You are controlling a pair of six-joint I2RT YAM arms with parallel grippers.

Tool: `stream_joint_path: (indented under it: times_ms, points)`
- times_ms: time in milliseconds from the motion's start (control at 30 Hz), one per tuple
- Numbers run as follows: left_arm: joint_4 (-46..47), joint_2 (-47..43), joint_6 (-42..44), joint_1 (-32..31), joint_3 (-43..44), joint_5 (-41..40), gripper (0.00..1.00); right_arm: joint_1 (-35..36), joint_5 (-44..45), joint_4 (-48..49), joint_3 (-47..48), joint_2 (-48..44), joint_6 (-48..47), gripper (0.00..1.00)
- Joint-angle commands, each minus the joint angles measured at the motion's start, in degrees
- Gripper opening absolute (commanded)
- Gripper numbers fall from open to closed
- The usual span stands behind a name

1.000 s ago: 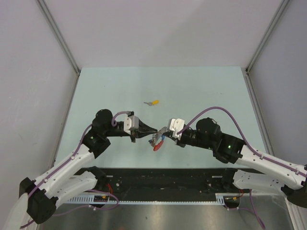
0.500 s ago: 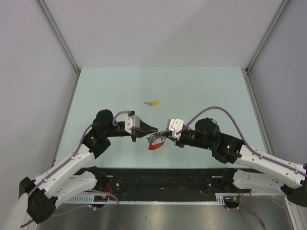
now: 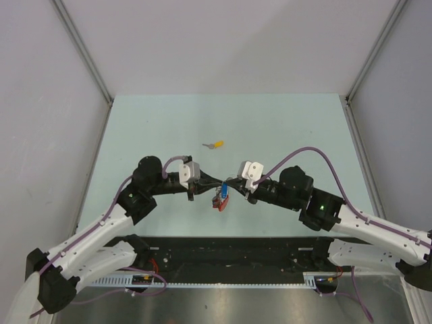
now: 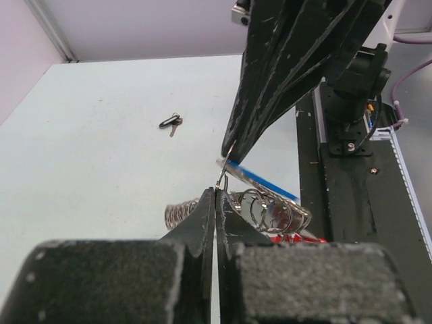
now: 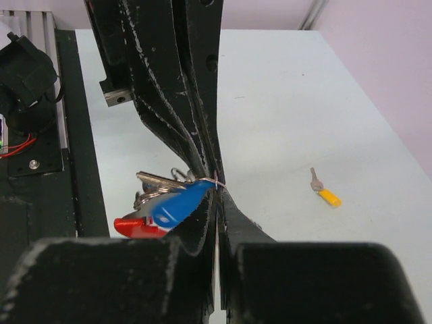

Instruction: Put the keys on the keyring

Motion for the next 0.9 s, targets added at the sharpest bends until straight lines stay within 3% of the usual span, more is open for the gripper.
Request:
stream_joint_path:
  times_ms: [0,200,567,867]
  points:
    - [2.4,-3.5,-1.5,-0.2,0.5,-5.3,0.0,0.2,0.5,-1.2,0.9,-3.8,-1.1,0.0]
    - [7.1,-4.4,-4.4,0.6,-1.6,-6.7,0.0,-1.5,-1.5,-7.5,0.9,-6.2,-2.5,0.0]
    - [9.9,-4.0,-5.9,2.1,-2.6,-6.0,0.0,-7.3,-4.2,-9.7,1.0,-5.6,-1.3,0.0]
    - [12.2,-3.1,-7.5,2.1,-2.9,-2.6,0.0,-7.2,-5.7,-4.2,1.0,-1.2,0.4,0.0]
